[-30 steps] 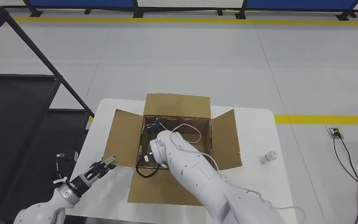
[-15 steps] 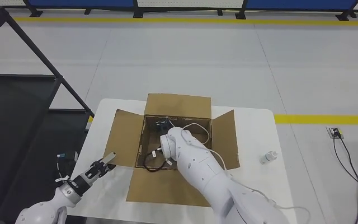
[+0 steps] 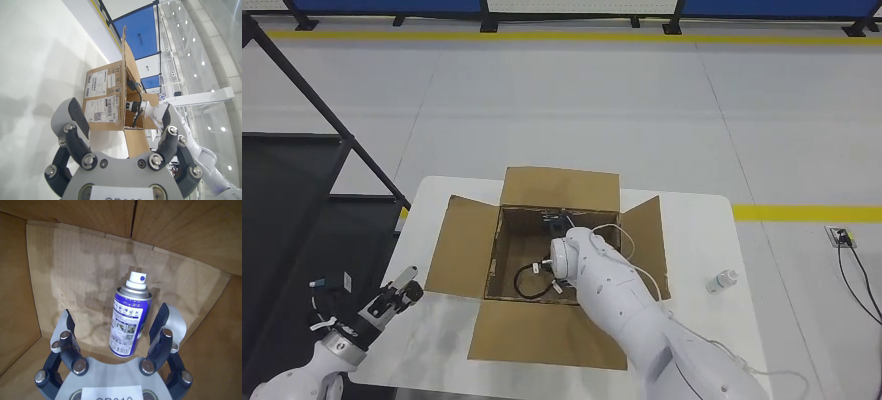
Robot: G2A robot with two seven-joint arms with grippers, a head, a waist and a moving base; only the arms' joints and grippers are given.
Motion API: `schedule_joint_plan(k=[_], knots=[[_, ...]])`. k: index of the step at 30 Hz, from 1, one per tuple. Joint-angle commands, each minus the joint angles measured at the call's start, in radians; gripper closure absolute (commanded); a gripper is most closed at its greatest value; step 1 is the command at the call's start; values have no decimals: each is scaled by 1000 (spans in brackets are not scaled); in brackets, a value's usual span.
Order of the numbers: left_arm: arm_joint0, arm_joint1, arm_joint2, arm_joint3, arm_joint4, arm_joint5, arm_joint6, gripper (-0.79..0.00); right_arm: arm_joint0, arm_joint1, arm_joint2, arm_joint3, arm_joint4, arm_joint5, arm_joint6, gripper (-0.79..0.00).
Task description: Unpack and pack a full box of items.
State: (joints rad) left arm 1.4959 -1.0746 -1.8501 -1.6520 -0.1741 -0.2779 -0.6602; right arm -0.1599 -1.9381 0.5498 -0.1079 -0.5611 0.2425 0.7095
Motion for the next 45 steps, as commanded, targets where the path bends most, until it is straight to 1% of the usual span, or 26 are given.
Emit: schedule_joint_plan(k=[1,3,4,6,7,8,11,12,14,16,24,28,32,36,39,41,43,45], knots=[[5,1,-6,-4,-4,-2,1,-785,-4,4,3,-4,0,-2,-2,-785],[9,1,-10,-7,-6,-2,4,-785,-8,8,6,-8,-2,-5,-1,-785],[10,2,-11,-9,-4,-3,5,-785,-10,11,8,-9,-2,-6,-1,-757],[12,2,-11,-12,-1,-3,8,-785,-14,15,12,-14,-2,-8,-3,-539],[14,2,-10,-14,-1,-4,9,-785,-16,17,14,-15,-2,-8,-4,-483],[15,3,-10,-16,-1,-4,11,-785,-17,19,15,-18,-3,-8,-5,-385],[20,3,-8,-20,0,-8,15,-785,-22,24,19,-24,-8,-2,-7,-305],[22,3,-8,-21,0,-9,16,-785,-23,26,20,-27,-9,0,-11,-237],[24,3,-7,-23,0,-10,18,-785,-25,29,24,-33,-11,2,-16,-139],[26,3,-6,-24,1,-12,22,-785,-27,32,27,-40,-13,2,-20,0],[35,4,-1,-38,4,-19,35,-785,-32,44,40,-68,-24,-8,-52,0],[40,3,5,-47,7,-23,44,-785,-32,56,53,-93,-23,-53,-90,0],[44,4,9,-59,14,-25,52,-785,-43,75,61,-143,-40,-165,-133,0],[47,4,12,-70,21,-27,57,-785,-58,108,88,-202,-40,-252,-174,0],[49,4,16,-77,26,-30,58,-785,-86,141,109,-285,-61,-290,-192,0],[51,4,18,-82,32,-31,61,-785,-117,171,127,-373,-89,-304,-203,0],[52,4,19,-85,33,-32,62,-785,-171,208,152,-502,-131,-305,-212,0],[54,5,20,-89,34,-32,64,-785,-251,255,194,-681,-198,-292,-214,0]])
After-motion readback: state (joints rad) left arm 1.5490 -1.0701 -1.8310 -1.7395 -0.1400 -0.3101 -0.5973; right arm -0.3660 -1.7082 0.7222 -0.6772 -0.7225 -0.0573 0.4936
